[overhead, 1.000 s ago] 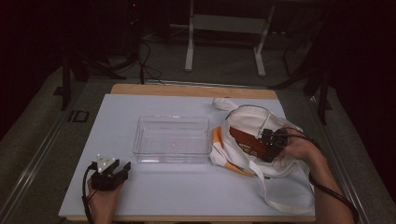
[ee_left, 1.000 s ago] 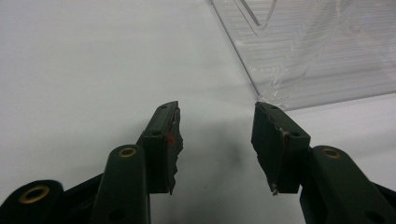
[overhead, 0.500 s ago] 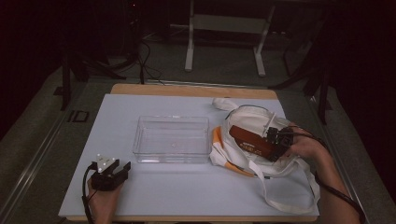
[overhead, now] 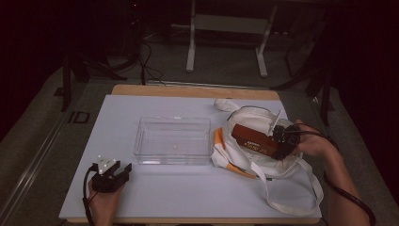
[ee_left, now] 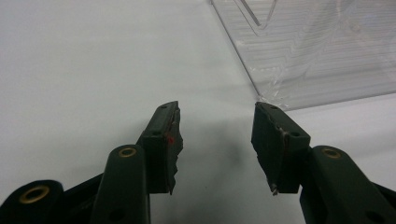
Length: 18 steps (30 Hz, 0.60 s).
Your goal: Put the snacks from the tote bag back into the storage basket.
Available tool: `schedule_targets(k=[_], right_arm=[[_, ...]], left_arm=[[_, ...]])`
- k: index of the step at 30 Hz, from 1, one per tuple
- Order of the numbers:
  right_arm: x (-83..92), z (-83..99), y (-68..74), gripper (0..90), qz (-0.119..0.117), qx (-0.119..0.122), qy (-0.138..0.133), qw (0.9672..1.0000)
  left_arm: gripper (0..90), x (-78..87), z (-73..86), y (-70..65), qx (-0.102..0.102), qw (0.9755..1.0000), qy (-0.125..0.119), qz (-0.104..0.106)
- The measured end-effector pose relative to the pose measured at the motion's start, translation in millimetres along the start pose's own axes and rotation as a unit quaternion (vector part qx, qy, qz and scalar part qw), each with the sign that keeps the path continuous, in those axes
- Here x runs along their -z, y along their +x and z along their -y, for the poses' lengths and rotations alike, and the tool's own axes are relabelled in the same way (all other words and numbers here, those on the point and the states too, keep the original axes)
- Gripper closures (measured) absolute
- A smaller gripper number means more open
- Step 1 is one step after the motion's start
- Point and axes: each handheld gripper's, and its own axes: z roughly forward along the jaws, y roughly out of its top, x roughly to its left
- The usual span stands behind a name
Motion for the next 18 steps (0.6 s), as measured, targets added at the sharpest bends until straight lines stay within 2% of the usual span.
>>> schedule_targets(k=[18], right_arm=[[26.0,2.9,5.2,43.3,0.007,0.019,-0.013,0.9997]], left_arm=[[52.1,0.3,0.0,0.0,0.001,1.0,0.0,0.0]])
